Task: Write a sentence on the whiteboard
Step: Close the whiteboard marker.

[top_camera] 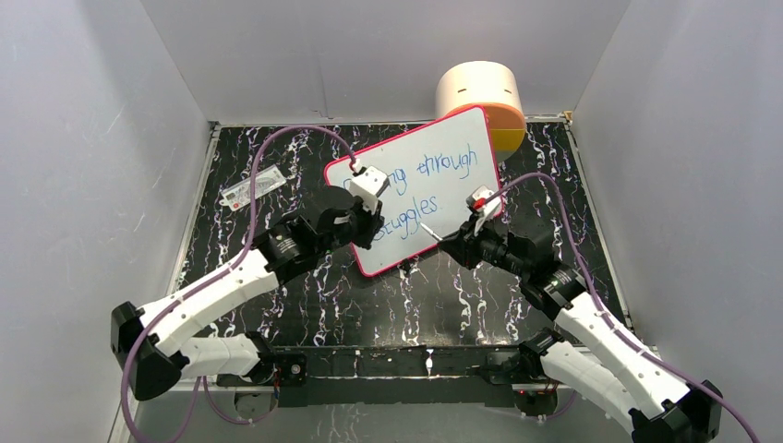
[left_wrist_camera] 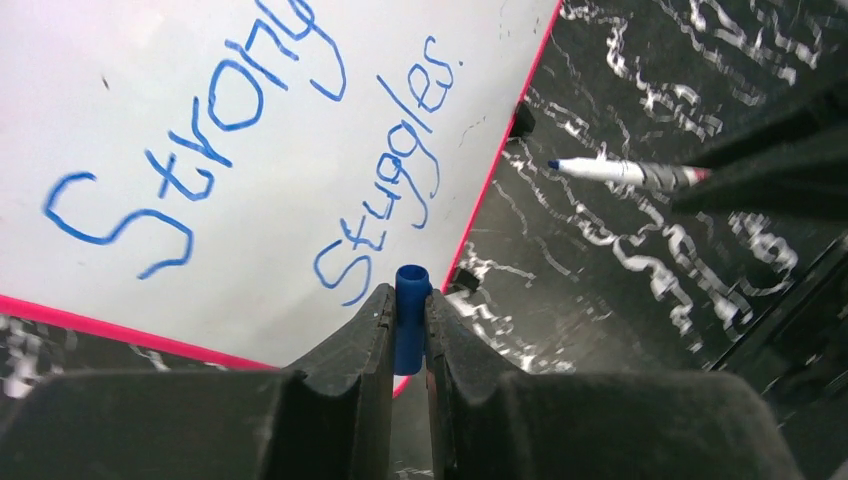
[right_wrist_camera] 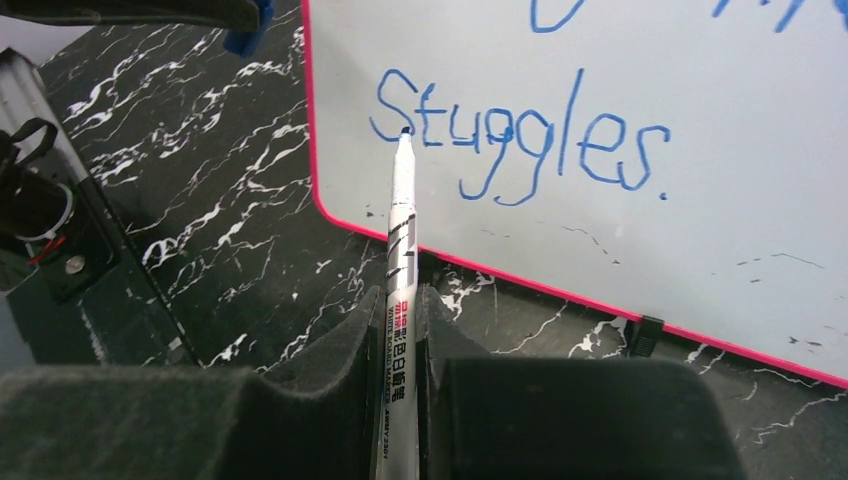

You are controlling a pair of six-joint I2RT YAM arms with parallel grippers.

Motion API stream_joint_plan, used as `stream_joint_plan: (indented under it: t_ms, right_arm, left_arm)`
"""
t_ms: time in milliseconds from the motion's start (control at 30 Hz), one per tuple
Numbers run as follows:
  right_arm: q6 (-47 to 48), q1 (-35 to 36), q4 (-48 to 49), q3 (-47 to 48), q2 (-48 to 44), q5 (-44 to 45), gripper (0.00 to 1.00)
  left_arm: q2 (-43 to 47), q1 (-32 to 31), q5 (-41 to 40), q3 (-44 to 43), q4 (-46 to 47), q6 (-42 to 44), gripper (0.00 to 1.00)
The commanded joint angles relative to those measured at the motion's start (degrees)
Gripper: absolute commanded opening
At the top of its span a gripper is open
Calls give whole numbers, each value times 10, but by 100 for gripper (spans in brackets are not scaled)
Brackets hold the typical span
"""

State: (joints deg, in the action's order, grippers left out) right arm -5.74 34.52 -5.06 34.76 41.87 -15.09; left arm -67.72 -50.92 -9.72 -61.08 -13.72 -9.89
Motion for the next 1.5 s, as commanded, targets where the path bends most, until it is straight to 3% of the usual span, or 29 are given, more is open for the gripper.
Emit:
stream_joint_plan:
  t_ms: [0, 467, 700, 967, 1467]
  right_arm:
    - [22, -1, -13, 54, 15, -58, 0]
    - [22, 0, -75, 141, 90, -130, 0]
    - [0, 0, -82, 174, 129, -201, 0]
    - [-17, 0, -69, 186, 162, -253, 0]
    - [3, 3, -93, 184, 185, -295, 0]
  left_arm:
    - [42, -1, 45, 20, -7, 210, 0]
    - [115, -2, 169, 83, -19, 554, 0]
    - [120, -34, 153, 92, -37, 658, 0]
    - [107, -76, 105, 79, -52, 700, 0]
    - [100, -78, 84, 76, -56, 706, 0]
